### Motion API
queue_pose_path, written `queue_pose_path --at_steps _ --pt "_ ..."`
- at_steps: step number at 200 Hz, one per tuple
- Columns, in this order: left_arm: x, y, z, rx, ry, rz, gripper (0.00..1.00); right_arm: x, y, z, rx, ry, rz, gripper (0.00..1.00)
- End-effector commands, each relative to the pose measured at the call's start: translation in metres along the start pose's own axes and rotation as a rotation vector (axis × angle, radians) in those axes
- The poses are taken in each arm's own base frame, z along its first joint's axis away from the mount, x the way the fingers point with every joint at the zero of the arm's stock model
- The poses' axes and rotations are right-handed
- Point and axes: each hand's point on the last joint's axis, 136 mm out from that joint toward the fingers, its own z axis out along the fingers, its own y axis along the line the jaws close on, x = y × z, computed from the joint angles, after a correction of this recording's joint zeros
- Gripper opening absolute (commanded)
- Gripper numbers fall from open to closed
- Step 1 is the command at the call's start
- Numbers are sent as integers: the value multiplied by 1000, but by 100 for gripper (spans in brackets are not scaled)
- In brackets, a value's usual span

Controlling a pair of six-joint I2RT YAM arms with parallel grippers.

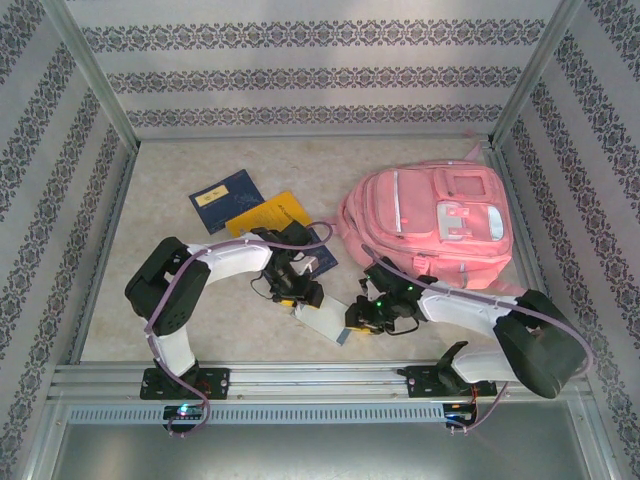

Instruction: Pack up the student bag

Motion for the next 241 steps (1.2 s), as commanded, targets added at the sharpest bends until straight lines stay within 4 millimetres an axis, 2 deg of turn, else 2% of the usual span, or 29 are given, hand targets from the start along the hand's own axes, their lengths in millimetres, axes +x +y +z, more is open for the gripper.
queue_pose_path --at_steps 1,45,130,147,179,212,241 --pt "11 -11 5 84 24 -9 68 -19 15 -5 -39 -38 -18 30" --pt "23 -18 -3 136 13 -42 68 -46 12 -23 -83 -116 41 32" --pt "19 -11 20 179 5 -142 65 -26 -10 -4 -86 -26 74 38" --pt "17 -11 23 189 2 -155 64 -25 -2 0 -110 -17 51 39" --pt "15 -12 26 197 8 -162 56 -28 28 -2 -221 5 11 40" --pt "14 -12 25 194 9 -157 48 -31 46 -19 -267 -7 -24 39" --pt "15 -11 26 192 12 -158 46 -25 57 -37 -312 -27 -29 38"
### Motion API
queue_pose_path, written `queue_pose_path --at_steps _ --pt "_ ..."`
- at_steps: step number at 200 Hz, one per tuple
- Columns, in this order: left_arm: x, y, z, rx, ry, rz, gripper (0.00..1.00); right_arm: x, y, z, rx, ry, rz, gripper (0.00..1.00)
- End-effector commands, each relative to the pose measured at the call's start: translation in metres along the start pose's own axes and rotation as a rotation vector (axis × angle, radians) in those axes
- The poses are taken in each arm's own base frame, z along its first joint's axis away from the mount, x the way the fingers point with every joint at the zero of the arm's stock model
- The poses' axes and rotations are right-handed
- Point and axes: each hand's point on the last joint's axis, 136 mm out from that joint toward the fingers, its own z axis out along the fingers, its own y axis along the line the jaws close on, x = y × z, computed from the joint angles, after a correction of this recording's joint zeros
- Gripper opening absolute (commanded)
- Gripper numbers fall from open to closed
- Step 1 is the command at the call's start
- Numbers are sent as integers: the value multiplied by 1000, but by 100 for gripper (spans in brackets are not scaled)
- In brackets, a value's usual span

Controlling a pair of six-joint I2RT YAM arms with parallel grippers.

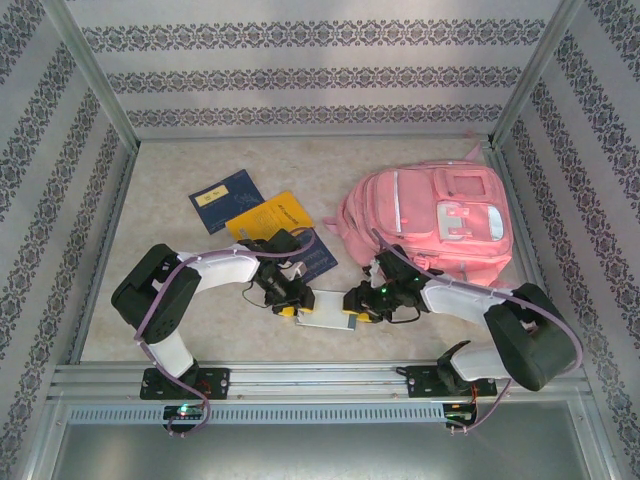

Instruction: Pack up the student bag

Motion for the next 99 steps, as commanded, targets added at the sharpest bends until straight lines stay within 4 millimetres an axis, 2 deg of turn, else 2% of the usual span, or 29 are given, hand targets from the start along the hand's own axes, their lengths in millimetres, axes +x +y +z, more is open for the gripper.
queue_pose_path --at_steps 1,33,67,84,99 --pt "2 -11 21 73 39 57 46 3 36 -15 -112 -6 -65 38" --pt "3 -13 20 80 38 67 45 3 36 -19 -120 -28 -49 37" --pt "2 -20 18 108 31 77 47 -3 34 -2 -103 -5 -49 35" --pt "1 -24 14 132 18 75 49 -4 37 6 -82 18 -59 24" --pt "1 -21 7 119 -3 70 53 -8 41 0 -66 9 -65 11"
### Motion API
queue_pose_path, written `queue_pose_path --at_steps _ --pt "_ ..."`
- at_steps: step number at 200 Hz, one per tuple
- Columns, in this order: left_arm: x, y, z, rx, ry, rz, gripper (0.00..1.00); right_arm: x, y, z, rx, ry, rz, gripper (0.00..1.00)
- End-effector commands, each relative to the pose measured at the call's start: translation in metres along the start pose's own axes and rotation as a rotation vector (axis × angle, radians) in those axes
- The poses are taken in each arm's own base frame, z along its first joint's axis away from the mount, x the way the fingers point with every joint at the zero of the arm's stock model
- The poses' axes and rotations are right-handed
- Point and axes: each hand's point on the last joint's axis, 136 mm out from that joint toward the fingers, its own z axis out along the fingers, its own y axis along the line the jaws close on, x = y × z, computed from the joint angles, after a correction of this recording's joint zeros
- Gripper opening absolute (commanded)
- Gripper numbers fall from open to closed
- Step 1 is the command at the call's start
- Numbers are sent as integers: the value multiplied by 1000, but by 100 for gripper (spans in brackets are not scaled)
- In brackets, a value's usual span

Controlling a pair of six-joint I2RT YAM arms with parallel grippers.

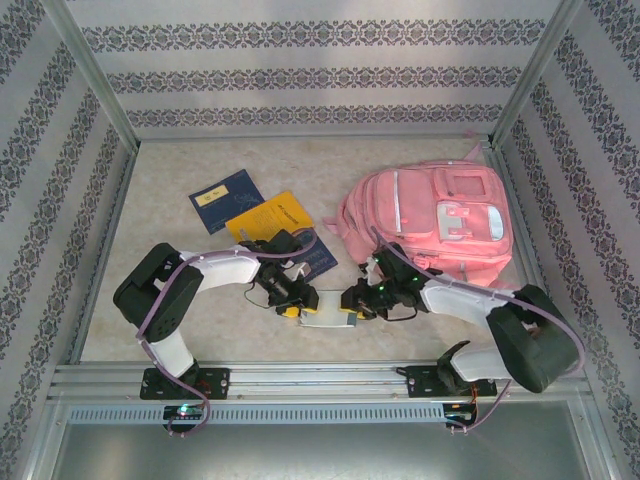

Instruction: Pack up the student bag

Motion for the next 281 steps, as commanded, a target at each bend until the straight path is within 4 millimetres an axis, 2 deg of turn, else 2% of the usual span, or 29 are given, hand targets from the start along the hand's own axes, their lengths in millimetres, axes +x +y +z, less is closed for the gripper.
queue_pose_path --at_steps 1,27,51,101,115,147,182,209,242,254,262,270,281 --pt "0 -9 3 45 -20 51 53 -10 24 -5 -26 -18 -63 10" --pt "-4 3 -24 53 -106 6 68 -16 43 -37 -91 -76 -79 0" --pt "-19 -13 -54 234 -194 -13 77 -12 73 -56 -208 -44 -101 0" --pt "-42 -73 -103 610 -252 61 76 -2 137 -91 -363 -6 -212 0" --pt "-44 -85 -115 700 -255 75 73 -2 145 -98 -373 -7 -222 0" --pt "-45 -97 -135 833 -254 95 64 -7 159 -111 -397 -30 -237 0" --pt "-48 -105 -150 896 -266 124 51 -12 162 -116 -400 -36 -230 0" --pt "-49 -110 -157 918 -278 146 34 -15 161 -118 -392 -34 -223 0" --pt "-49 -112 -164 940 -292 159 11 -31 146 -120 -310 -93 -204 0" --pt "-53 -108 -169 943 -316 143 6 -42 136 -124 -232 -145 -201 18" --pt "-58 -103 -175 946 -345 126 3 -51 122 -128 -119 -200 -203 31" --pt "-64 -95 -181 949 -381 96 1 -59 117 -136 -37 -255 -230 36" --pt "-76 -75 -187 933 -438 16 0 -76 103 -150 136 -354 -247 43"
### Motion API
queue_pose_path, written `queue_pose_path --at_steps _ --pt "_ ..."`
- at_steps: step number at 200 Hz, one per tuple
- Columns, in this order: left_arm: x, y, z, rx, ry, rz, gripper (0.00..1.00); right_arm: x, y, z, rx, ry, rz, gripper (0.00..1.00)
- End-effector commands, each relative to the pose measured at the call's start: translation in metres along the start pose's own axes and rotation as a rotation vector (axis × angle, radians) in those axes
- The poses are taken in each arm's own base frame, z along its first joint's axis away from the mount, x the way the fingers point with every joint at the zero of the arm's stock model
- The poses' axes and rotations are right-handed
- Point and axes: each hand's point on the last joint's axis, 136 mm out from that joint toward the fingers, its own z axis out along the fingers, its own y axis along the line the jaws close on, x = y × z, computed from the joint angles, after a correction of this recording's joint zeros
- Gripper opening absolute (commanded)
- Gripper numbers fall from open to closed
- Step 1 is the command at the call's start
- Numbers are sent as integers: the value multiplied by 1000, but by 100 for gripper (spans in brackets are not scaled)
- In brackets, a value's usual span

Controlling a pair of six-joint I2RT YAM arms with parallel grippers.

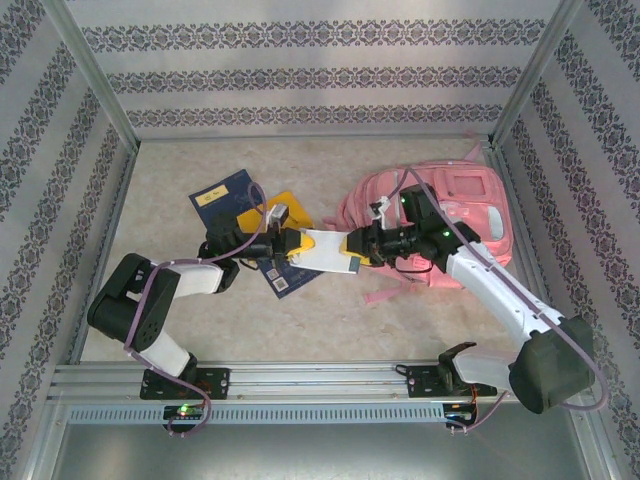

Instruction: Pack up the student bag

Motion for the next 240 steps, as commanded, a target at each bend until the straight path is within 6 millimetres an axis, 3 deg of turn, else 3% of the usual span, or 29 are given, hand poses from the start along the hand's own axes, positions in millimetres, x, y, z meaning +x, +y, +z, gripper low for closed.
queue_pose_path --at_steps 1,28,53,83,112,143,186,215,240 --pt "-29 5 -35 -9 -161 -24 0 -34 -35 -35 380 -182 -132 44" --pt "-43 21 -63 -70 -294 -64 0 -75 -56 -64 710 -291 -170 47" --pt "-41 22 -72 -176 -343 -32 0 -99 -62 -61 909 -245 -263 49" --pt "-36 11 -76 -261 -348 40 0 -129 -66 -44 1106 -188 -349 50" --pt "-35 25 -83 -294 -394 -1 0 -150 -70 -10 1097 -162 -348 49" --pt "-27 36 -91 -350 -397 -23 0 -161 -85 18 1143 -89 -355 47" --pt "-22 40 -96 -356 -400 -34 0 -167 -114 33 1207 -23 -356 44" --pt "-25 39 -96 -367 -399 -23 0 -163 -129 41 1234 32 -358 34" --pt "-30 34 -95 -375 -397 -7 0 -164 -124 29 1266 15 -390 7"
